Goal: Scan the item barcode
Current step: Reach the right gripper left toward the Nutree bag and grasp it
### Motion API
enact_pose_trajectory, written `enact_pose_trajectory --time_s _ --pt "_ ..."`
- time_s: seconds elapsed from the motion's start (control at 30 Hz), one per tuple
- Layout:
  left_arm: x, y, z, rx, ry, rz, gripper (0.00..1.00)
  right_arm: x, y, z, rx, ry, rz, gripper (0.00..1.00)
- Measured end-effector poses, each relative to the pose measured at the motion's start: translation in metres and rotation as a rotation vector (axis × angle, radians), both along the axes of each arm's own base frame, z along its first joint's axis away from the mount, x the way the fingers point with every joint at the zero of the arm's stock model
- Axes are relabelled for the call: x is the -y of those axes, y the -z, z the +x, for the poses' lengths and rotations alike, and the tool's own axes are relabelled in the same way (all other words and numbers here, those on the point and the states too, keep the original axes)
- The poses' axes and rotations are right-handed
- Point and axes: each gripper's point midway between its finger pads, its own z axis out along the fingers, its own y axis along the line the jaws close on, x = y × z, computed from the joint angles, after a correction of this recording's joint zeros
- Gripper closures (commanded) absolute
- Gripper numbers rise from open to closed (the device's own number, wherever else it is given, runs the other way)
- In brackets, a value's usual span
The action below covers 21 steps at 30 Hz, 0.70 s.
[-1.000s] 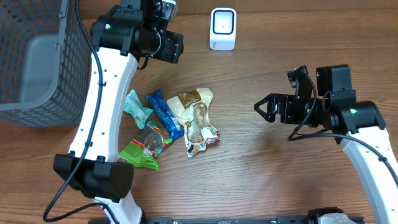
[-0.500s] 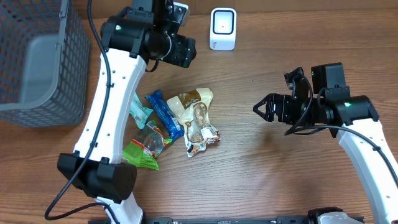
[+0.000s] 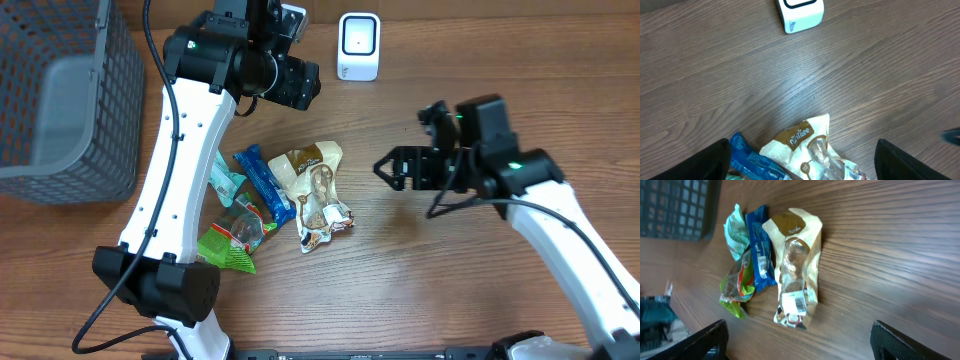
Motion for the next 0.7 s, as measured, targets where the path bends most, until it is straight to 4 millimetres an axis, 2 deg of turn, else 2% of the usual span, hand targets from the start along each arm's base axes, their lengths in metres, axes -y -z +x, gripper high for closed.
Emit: enact_pose_trajectory --time_s 0.17,0.37,0.53,0.7 --pt "0.0 0.0 0.0 0.0 0.0 0.0 0.15 -0.023 0.027 0.008 -0.02 -0.044 -0.014 0.09" --pt "0.0 0.0 0.0 -0.001 -0.002 -0.001 0.14 -0.048 0.032 0.013 0.028 -0.098 0.003 0.09" --pt "0.0 0.0 0.0 -0.001 -0.002 -0.001 0.15 -0.055 0.032 0.022 0.065 -0.105 0.018 0.09" --pt "0.0 0.0 0.0 -0.001 -0.002 -0.001 0.14 -0.06 0.051 0.031 0.041 -0.096 0.016 0.1"
